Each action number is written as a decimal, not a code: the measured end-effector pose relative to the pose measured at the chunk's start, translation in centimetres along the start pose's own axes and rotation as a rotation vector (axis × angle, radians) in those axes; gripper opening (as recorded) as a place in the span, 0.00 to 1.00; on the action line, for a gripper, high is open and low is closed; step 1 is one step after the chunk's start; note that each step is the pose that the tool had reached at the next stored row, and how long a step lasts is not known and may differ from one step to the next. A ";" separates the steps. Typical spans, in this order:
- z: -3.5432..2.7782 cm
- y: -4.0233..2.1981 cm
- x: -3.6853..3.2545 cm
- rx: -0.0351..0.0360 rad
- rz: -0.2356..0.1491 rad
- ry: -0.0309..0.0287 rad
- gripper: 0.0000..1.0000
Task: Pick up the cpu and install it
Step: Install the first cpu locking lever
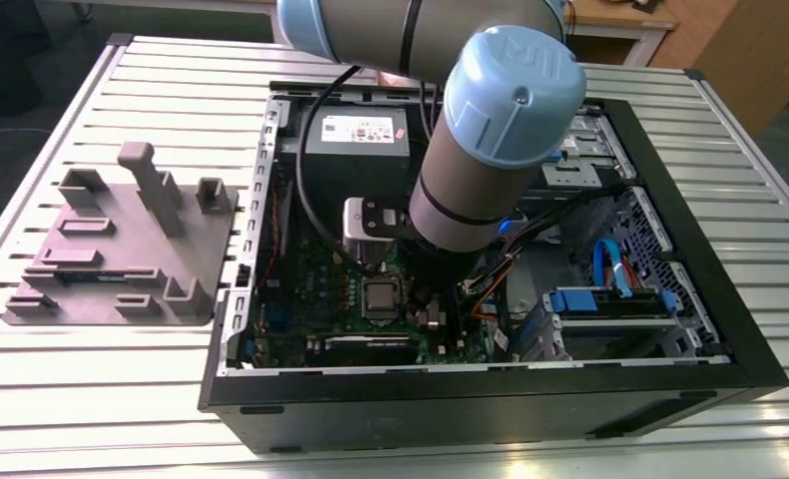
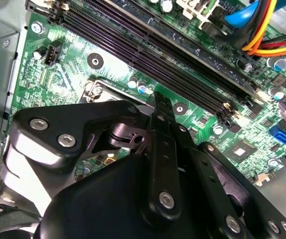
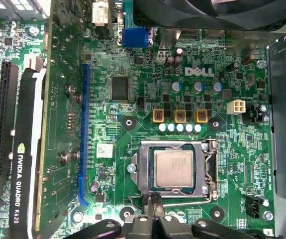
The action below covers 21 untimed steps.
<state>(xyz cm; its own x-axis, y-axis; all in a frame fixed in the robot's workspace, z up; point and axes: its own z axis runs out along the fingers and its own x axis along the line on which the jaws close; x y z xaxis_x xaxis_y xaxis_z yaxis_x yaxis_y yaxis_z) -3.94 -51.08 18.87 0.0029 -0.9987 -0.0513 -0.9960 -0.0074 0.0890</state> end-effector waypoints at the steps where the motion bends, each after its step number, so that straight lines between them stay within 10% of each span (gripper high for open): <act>1: 0.01 -0.01 0.00 -0.0001 0.000 0.0001 0.11; 21: 0.09 -0.15 0.01 -0.0001 0.002 0.0234 0.11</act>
<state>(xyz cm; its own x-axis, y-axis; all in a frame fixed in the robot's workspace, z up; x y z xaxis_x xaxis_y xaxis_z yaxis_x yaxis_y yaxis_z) -3.79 -51.09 18.77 0.0031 -0.9996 -0.0278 -0.9960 -0.0056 0.0892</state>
